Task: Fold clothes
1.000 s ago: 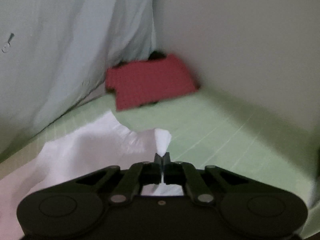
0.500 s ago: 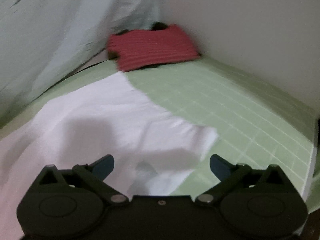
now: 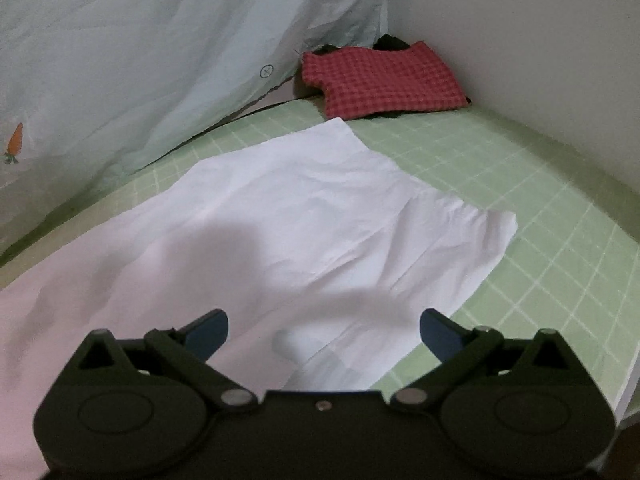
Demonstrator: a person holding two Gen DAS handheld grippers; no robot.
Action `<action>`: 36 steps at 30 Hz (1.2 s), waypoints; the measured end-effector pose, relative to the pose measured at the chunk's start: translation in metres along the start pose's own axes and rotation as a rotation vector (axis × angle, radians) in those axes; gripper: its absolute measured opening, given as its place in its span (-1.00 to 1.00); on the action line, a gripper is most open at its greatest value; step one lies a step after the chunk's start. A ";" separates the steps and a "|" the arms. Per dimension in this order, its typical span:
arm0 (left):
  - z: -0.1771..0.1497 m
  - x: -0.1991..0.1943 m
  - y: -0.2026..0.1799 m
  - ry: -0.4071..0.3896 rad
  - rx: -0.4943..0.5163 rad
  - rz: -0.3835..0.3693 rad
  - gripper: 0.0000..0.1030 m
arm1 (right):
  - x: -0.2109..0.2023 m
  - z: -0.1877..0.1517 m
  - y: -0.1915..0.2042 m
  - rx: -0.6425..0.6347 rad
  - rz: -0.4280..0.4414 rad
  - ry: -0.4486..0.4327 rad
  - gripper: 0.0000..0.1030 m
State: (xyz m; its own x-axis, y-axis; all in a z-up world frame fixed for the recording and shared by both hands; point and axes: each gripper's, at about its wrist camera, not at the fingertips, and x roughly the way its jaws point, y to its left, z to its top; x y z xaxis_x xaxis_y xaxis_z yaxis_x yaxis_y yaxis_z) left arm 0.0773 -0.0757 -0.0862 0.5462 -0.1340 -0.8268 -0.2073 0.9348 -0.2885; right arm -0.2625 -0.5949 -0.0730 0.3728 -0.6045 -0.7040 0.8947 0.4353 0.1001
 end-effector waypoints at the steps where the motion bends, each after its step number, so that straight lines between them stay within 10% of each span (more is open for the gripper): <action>1: 0.001 0.002 0.004 -0.002 -0.014 -0.011 1.00 | -0.002 -0.001 0.002 0.001 0.001 0.001 1.00; 15: 0.030 0.035 0.025 -0.042 -0.108 -0.099 0.96 | -0.018 -0.013 0.024 0.015 -0.005 0.048 1.00; 18: 0.036 0.037 0.025 -0.055 -0.109 -0.104 0.37 | -0.017 -0.013 0.026 -0.005 -0.003 0.057 1.00; 23: 0.034 0.015 0.001 -0.135 0.038 -0.115 -0.62 | -0.015 -0.014 0.017 0.027 0.029 0.065 1.00; 29: 0.018 -0.036 -0.052 -0.298 0.281 -0.207 -0.69 | -0.008 -0.014 0.008 0.044 0.073 0.060 1.00; 36: -0.029 -0.067 -0.138 -0.309 0.518 -0.371 -0.70 | -0.002 -0.010 -0.009 0.102 0.121 0.044 1.00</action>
State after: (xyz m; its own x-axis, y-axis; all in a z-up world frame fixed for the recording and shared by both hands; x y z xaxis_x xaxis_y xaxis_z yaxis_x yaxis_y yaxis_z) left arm 0.0457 -0.2049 -0.0050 0.7273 -0.4465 -0.5211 0.4083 0.8919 -0.1943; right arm -0.2741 -0.5908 -0.0799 0.4706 -0.5212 -0.7119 0.8650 0.4318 0.2557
